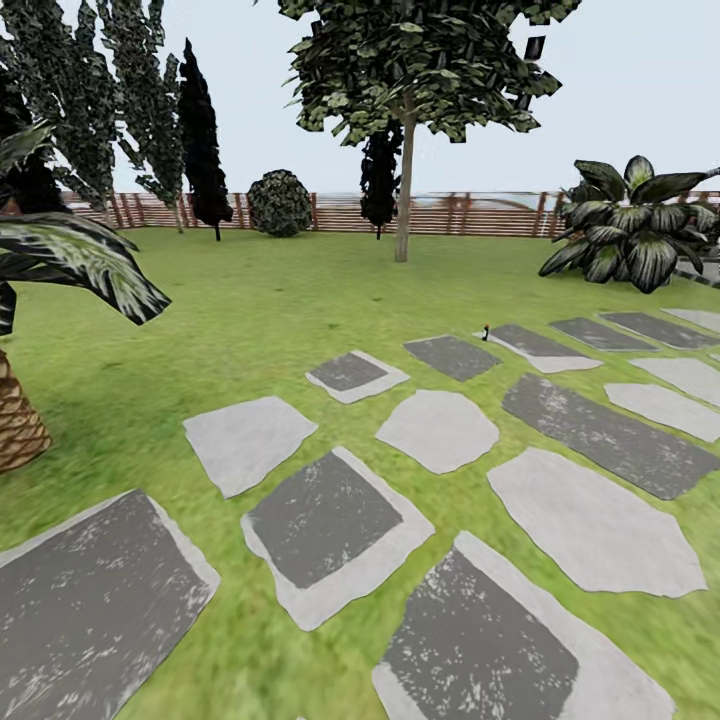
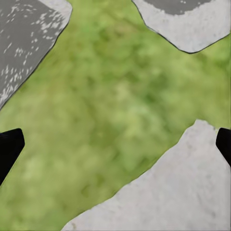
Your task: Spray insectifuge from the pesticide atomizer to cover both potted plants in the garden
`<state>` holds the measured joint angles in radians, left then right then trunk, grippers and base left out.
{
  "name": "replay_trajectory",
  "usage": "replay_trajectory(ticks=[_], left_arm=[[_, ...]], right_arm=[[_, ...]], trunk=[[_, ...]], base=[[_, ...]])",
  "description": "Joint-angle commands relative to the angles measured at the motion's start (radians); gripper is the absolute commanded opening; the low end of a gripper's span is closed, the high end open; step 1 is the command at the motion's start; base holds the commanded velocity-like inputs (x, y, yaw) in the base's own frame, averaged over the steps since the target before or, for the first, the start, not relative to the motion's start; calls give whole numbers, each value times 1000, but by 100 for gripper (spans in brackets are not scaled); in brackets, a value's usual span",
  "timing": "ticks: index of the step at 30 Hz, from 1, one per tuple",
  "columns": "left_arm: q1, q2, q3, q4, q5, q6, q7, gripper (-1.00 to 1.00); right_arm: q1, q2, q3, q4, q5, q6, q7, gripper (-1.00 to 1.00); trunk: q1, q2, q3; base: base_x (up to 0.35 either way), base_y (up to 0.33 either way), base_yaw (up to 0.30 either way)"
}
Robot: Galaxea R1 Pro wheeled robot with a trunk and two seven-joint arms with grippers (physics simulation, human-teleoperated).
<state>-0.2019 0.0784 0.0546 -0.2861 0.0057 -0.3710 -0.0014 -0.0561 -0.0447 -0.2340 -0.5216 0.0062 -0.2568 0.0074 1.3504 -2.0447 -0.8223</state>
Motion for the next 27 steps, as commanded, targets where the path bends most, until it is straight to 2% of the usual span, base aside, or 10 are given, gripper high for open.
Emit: replay_trajectory(ticks=[1, 14, 27], left_arm=[[-1, 0, 2, 1, 0, -3, 0, 100], [-1, 0, 2, 1, 0, -3, 0, 100], [-1, 0, 2, 1, 1, -3, 0, 100]], right_arm=[[-1, 0, -1, 1, 1, -4, 0, 100], [-1, 1, 1, 3, 6, -5, 2, 100], [-1, 2, -2, 2, 0, -5, 3, 100]], trunk=[[0, 0, -1], [0, 0, -1], [0, 0, -1]], base=[[330, 0, -4], [330, -4, -1], [330, -81, -31]])
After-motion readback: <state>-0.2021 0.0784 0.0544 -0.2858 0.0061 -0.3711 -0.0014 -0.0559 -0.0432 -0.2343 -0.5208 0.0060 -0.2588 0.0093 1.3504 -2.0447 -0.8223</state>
